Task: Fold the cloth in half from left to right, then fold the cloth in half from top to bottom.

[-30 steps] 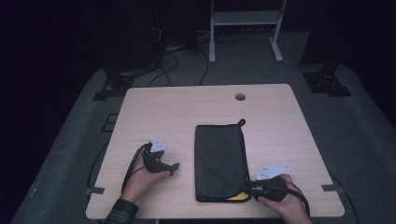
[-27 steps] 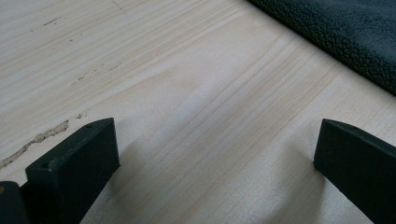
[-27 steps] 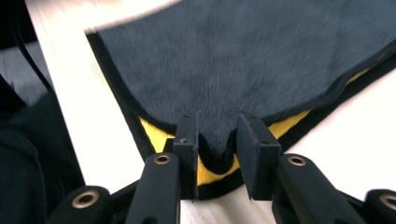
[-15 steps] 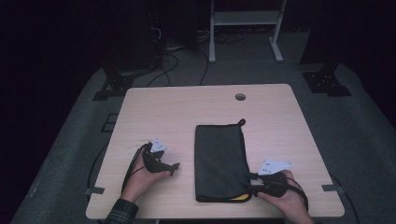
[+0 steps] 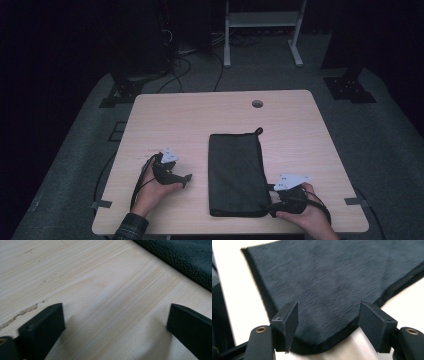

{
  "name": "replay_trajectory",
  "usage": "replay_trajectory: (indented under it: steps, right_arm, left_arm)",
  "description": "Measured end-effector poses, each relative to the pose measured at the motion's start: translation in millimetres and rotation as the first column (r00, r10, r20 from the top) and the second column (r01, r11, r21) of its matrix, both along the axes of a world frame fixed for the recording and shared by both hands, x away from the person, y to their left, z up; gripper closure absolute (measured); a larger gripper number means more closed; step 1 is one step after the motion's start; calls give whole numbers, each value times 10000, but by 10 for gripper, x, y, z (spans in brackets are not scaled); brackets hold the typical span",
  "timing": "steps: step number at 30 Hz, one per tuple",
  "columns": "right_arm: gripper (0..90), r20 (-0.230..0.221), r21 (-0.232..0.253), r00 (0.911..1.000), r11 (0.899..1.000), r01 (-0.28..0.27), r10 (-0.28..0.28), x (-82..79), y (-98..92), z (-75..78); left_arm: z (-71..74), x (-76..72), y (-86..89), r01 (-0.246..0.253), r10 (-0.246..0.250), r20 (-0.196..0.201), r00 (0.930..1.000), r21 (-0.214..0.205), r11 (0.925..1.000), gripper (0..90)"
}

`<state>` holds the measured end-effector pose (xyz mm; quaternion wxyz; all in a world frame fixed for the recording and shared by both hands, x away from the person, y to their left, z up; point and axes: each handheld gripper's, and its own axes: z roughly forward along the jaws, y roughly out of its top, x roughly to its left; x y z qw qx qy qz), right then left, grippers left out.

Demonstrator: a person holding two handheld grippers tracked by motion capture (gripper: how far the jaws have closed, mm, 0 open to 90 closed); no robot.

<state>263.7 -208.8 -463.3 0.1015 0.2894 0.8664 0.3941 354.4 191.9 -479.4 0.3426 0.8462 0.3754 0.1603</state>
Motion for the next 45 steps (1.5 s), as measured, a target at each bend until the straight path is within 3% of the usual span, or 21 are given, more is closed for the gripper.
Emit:
replay_trajectory:
  steps: [10, 15, 27, 29, 37, 45]
  right_arm:
    - [321, 31, 379, 9985, 9977, 553, -555, 379, -83, 74]
    - [338, 192, 454, 9962, 9954, 841, -850, 584, -126, 116]
    - [358, 388, 663, 9914, 9903, 1224, -1251, 1030, -123, 226]
    - [366, 493, 876, 9898, 9878, 1290, -1337, 1081, -121, 228]
    - [371, 325, 619, 9902, 9890, 1340, -1361, 1326, -66, 216]
    - [418, 195, 741, 9911, 9887, 1300, -1318, 1607, -11, 223]
  left_arm:
    - [80, 60, -19, 405, -413, -143, 9990, -503, 9979, 296]
    - [138, 137, -86, 554, -562, -132, 9983, -524, 9971, 350]
    - [305, 380, -298, 820, -830, -45, 9965, -1107, 9905, 401]
    - [326, 431, -346, 886, -891, 1, 9960, -1076, 9902, 404]
    - [360, 624, -536, 1056, -1044, 178, 9944, -953, 9898, 398]
    - [368, 913, -698, 1039, -1030, 139, 9946, -975, 9898, 399]
